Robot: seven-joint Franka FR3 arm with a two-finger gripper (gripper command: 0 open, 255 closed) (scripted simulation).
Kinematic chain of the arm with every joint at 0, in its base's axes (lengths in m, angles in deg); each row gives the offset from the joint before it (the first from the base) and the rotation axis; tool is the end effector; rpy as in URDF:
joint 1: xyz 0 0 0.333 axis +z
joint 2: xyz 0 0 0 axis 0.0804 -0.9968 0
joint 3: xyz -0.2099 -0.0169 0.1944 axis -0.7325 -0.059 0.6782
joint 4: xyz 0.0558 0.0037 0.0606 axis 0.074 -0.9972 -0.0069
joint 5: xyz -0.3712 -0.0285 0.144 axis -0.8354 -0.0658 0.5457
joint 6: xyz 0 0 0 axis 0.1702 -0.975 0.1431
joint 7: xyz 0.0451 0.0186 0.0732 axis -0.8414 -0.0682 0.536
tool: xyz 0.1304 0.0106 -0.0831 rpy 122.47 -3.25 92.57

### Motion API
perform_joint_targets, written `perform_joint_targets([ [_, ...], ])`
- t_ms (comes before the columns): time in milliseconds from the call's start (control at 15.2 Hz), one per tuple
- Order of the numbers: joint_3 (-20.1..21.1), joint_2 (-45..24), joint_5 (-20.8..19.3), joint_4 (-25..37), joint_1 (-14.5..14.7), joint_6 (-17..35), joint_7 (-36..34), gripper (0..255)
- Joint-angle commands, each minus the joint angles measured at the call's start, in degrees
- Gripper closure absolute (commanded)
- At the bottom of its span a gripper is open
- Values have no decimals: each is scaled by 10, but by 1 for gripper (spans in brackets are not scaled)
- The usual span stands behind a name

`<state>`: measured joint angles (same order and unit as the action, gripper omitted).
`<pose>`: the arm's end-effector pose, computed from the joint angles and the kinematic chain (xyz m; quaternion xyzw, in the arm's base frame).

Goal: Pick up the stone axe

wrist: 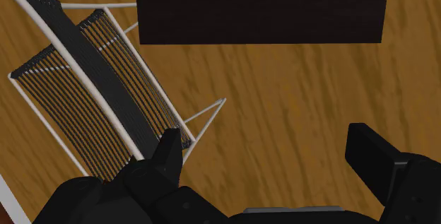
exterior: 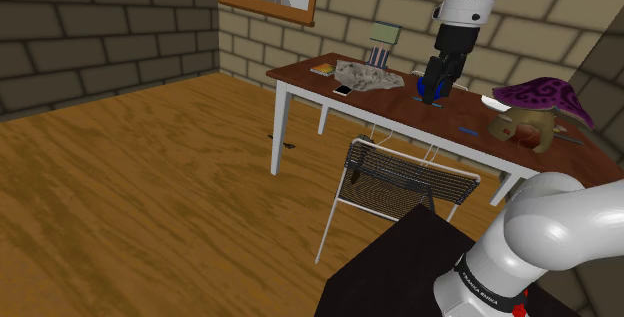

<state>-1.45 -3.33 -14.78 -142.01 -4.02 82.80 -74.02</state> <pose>0.3226 -0.0222 0.5279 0.9986 0.0111 -0.0440 0.0257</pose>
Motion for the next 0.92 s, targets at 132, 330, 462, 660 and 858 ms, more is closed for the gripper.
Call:
perform_joint_targets([
  [132,-22,-3,-13,-25,-4,37,25,0],
  [330,-55,-16,-32,-56,-9,94,61,0],
  [462,-77,-29,-44,-73,-13,133,86,0],
  [660,-112,-58,-58,-91,-17,193,122,0],
  [858,-148,-96,-67,-100,-20,254,160,0],
])
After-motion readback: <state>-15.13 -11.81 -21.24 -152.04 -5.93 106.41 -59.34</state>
